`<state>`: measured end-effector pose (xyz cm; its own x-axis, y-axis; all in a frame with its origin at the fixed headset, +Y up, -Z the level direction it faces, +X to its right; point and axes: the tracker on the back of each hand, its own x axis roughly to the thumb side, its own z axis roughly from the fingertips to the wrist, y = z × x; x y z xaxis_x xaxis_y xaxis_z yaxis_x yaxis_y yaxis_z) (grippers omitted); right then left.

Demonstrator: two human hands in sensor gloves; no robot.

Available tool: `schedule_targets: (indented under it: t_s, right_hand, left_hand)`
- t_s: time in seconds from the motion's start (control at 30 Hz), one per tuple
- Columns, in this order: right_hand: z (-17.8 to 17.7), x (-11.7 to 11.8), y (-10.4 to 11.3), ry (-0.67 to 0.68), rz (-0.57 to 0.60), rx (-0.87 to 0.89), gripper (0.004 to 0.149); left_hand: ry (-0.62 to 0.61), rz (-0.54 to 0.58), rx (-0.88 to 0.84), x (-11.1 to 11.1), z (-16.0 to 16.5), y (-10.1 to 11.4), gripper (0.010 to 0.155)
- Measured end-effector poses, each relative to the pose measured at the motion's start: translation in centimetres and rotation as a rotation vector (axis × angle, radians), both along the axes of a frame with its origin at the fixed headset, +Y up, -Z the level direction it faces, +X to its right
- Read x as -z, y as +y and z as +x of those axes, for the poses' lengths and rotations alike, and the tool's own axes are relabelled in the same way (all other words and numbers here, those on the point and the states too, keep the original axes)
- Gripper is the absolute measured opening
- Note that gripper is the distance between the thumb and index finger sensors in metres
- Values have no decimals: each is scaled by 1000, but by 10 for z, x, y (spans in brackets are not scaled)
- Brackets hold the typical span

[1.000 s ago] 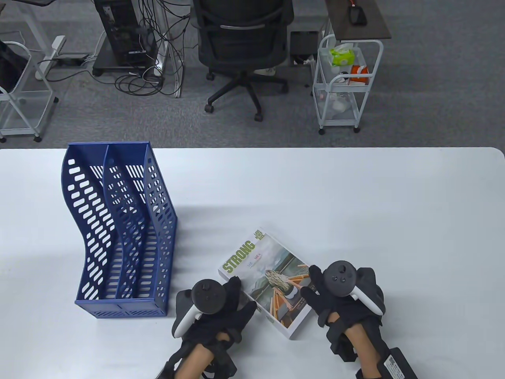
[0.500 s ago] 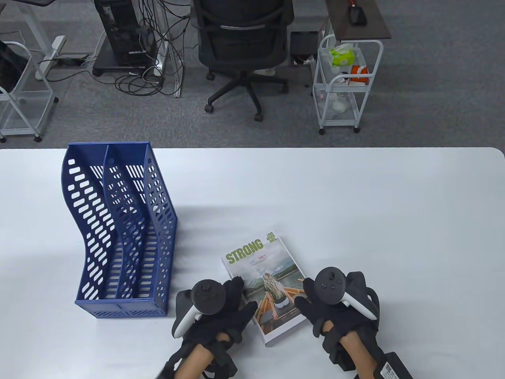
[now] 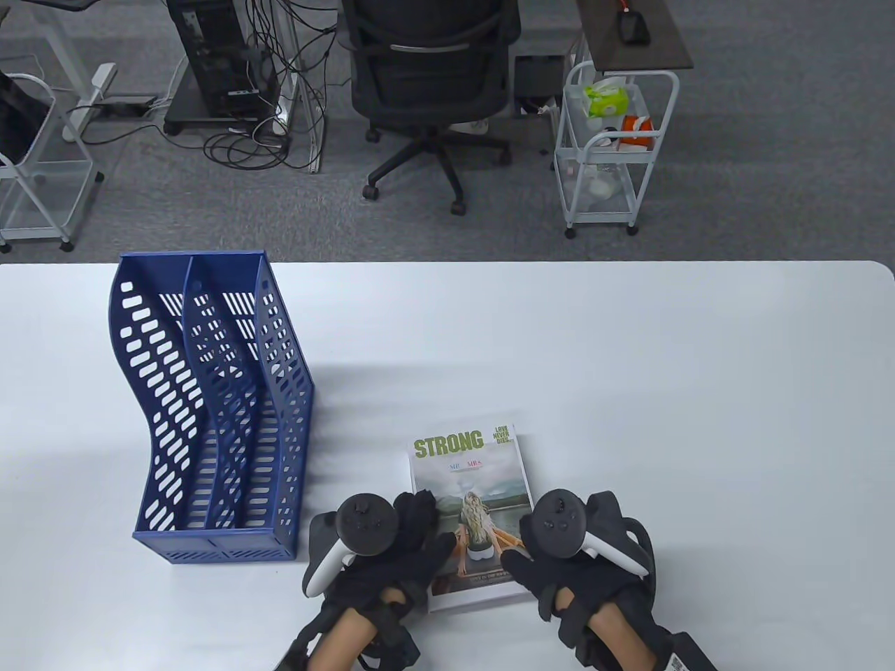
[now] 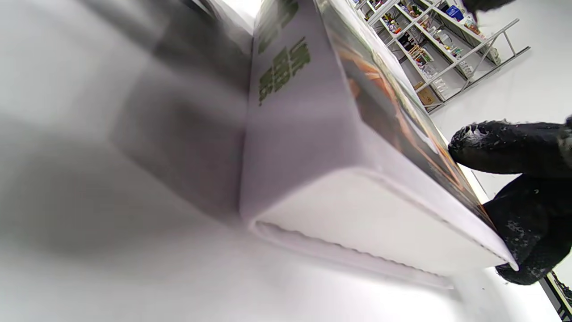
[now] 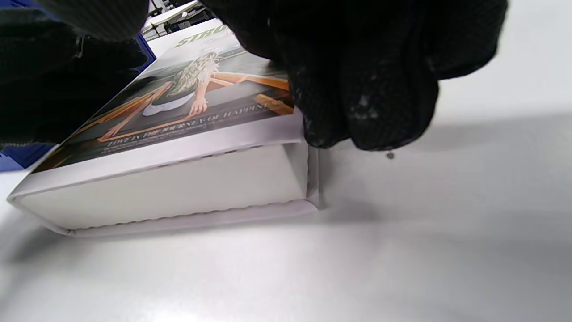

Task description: Insert the book into the document holder

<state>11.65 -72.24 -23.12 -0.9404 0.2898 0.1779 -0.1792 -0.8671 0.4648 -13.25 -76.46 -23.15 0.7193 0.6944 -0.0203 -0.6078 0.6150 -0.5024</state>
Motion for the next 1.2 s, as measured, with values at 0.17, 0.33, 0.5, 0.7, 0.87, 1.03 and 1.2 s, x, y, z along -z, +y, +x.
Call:
schedule_targets:
  t_s: [0.17,0.33,0.5,0.7,0.87,1.03,1.2]
  right_hand:
    - [-9,-1,-5,67,-85,130,77]
    - [-6,1,-6,60,-66,121,74]
    - [1,6,-1,41,20,155,71]
    - [11,6,13,-31,289,282,70]
    - [6,9,3,-26,246,201,70]
    - [12,12,2,-47,192,262,70]
    - [19,16,1,-75,159,310,70]
  left_hand:
    - [12,26,-14,1,-2,1,78]
    - [-2,4,-29,-1,0,2,79]
    - [8,14,-37,-1,-3,6,79]
    - [112,30,-135,0,-20,16,77]
    - [90,13,-99,0,-15,12,77]
    - [84,12,-112,-1,-13,10,77]
    - [121,18,-230,-4,-13,12,77]
